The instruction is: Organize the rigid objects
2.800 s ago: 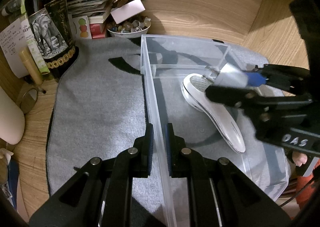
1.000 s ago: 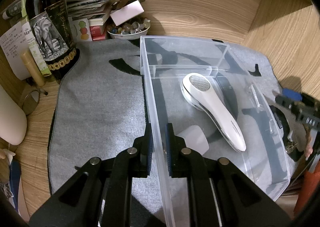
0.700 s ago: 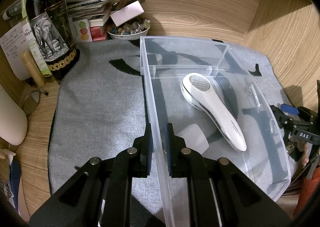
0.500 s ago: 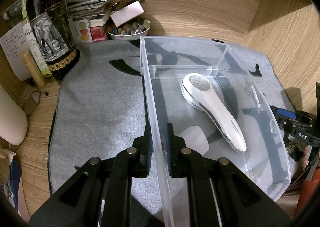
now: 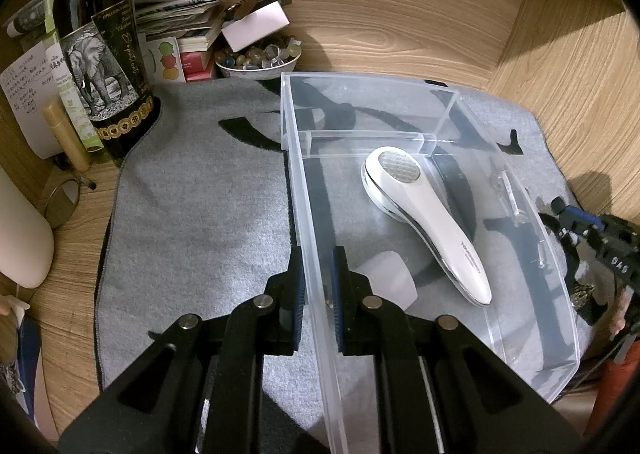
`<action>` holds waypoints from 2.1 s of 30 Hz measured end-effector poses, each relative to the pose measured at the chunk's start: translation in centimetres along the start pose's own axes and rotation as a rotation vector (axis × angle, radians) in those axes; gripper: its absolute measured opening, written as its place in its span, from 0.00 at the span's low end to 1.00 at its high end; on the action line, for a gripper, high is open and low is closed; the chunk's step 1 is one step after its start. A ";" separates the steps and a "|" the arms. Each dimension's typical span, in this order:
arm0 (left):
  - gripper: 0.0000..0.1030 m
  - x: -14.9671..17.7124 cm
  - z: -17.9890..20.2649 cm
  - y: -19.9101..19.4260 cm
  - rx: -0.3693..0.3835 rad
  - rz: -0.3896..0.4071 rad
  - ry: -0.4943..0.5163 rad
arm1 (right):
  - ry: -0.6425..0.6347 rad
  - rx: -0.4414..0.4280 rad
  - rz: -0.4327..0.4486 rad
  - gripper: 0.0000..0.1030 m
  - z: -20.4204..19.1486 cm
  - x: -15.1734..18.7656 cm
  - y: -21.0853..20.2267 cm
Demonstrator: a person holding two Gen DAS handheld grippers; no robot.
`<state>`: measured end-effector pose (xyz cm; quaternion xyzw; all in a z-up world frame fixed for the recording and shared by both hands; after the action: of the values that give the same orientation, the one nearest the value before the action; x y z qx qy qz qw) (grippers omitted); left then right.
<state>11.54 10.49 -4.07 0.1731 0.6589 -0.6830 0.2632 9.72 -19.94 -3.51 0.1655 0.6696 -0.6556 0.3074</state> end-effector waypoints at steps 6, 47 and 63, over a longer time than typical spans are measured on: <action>0.11 0.0 0.0 0.0 0.000 0.000 0.000 | -0.025 -0.012 0.081 0.14 -1.6 -1.9 -2.2; 0.10 0.1 0.3 -0.1 0.008 0.005 0.005 | -0.351 -0.194 -0.071 0.14 -17.0 -6.5 6.0; 0.10 0.1 0.1 -0.2 0.007 0.003 0.005 | -0.316 -0.189 0.035 0.45 -15.7 -7.0 2.3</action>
<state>11.37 10.34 -3.98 0.1767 0.6567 -0.6846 0.2622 13.43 -3.14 -1.62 0.0424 0.6686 -0.6021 0.4344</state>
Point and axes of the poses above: each gripper's, at about its wrist camera, not at the fingertips, and y roughly the way its jaws point, z to its right, x to its underside, the point moved 3 cm from there along y, roughly the way its jaws point, and after that the axes turned 3 degrees about -x, right-handed, at the moved point
